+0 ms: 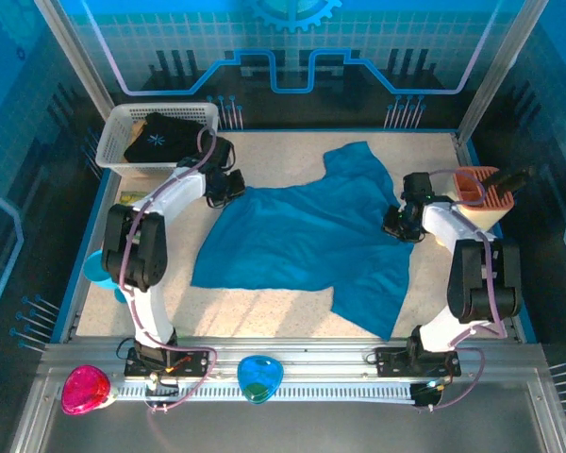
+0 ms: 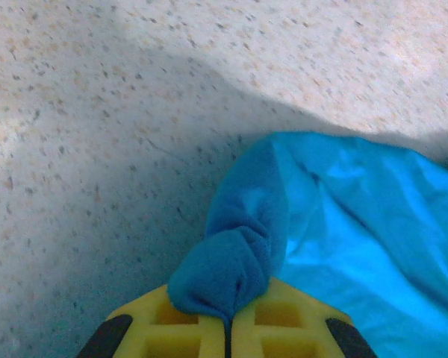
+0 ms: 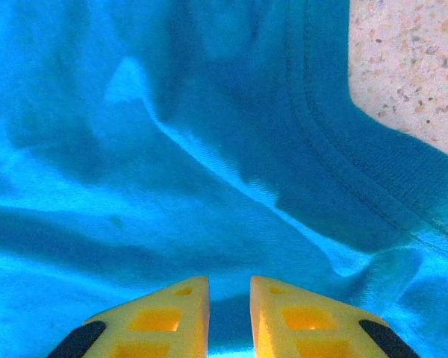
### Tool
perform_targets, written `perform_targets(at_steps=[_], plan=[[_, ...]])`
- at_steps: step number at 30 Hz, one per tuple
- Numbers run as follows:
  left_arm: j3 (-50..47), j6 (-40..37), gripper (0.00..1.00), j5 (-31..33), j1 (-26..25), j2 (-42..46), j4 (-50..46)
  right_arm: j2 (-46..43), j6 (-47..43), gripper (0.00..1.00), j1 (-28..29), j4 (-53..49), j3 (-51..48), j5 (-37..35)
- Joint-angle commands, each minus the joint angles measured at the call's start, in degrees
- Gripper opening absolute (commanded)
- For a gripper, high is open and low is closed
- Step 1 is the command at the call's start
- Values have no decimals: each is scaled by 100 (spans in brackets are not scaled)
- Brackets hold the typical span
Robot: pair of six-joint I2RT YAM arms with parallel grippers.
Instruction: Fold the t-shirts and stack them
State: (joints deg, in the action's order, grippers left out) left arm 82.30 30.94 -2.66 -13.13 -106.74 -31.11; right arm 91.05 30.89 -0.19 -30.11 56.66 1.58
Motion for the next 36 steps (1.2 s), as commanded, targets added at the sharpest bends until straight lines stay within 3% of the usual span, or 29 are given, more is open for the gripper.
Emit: perform_targets(at_steps=[1, 5, 9, 11, 14, 17, 19, 22, 24, 29, 36], plan=[[-464, -232, 0, 122, -385, 569, 79, -255, -119, 23, -17, -171, -57, 60], [-1134, -433, 0, 345, -1242, 1214, 281, -368, -136, 23, -8, -171, -86, 81], [-1744, -502, 7, 780, -2317, 1573, 361, -343, -136, 23, -1, -140, -42, 174], [-1975, -451, 22, 980, -2769, 1666, 352, -303, -136, 23, 8, -120, -16, 201], [-2172, -352, 58, 1205, -3253, 1721, 246, -213, -136, 24, 23, -119, 58, 230], [-2079, -337, 75, 1501, -3519, 1739, -35, -145, -128, 24, 61, -118, 140, 254], [-1940, -313, 78, 1748, -3540, 1797, -274, -122, -128, 24, 104, -139, 197, 259], [-1684, -224, 78, 2295, -3486, 1903, -624, -108, -125, 24, 166, -144, 246, 238], [-1545, -111, 70, 2229, -3271, 1902, -782, -113, -123, 24, 186, -153, 241, 237], [-1648, 147, 40, 1288, -2768, 1608, -652, -140, -145, 24, 204, -162, 188, 205], [-1962, 520, 29, 248, -2739, 893, -166, -148, -172, 24, 205, -180, 192, 191]])
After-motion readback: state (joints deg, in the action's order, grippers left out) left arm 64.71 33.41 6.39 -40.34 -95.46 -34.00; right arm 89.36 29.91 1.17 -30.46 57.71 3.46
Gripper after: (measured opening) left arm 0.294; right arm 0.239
